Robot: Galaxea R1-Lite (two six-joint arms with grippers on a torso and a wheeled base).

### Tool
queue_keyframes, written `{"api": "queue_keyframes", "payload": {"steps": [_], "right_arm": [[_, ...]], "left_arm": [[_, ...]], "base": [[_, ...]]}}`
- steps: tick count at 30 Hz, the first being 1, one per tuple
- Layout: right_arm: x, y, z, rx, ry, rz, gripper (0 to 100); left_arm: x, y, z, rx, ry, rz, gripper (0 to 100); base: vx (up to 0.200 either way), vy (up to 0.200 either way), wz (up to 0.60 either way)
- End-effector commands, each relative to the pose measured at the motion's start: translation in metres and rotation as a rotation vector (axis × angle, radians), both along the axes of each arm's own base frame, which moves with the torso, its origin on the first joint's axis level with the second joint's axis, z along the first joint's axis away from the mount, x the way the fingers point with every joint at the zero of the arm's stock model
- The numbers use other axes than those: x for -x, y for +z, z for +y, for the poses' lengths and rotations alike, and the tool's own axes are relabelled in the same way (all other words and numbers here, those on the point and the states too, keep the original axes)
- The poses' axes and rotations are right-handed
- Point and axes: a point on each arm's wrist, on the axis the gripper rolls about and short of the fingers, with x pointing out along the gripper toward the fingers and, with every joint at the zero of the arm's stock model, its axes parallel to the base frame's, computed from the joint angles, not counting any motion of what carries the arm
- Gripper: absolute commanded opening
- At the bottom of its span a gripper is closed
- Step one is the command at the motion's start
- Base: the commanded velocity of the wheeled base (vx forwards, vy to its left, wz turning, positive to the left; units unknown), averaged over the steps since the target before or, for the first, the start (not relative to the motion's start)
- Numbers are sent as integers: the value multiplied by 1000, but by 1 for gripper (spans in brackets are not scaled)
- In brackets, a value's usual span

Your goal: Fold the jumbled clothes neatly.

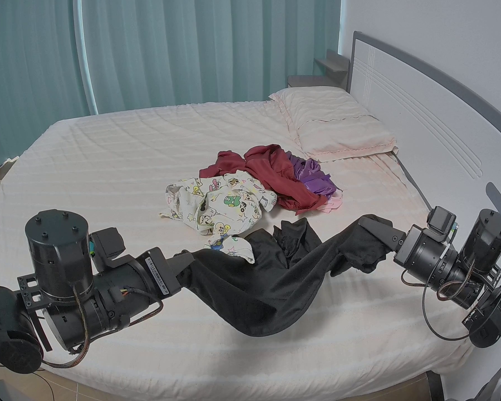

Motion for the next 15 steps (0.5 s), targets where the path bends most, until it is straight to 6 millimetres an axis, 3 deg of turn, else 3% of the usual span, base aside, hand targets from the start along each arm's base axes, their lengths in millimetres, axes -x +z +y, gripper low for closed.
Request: {"api": "queue_keyframes", "payload": {"steps": [1,12,15], "right_arm": [[-1,2,1,-7,-1,-14,0],[-2,1,1,-5,0,-14,0],[-2,3,1,-7,0,-22,0]], "left_arm": [[1,-1,1,-3,0,2,0],[-3,4,0,10,10,-12,0],[-3,3,2,8,14,-12,0]], "base": [[0,0,0],[0,0,0],[0,200,0]]}}
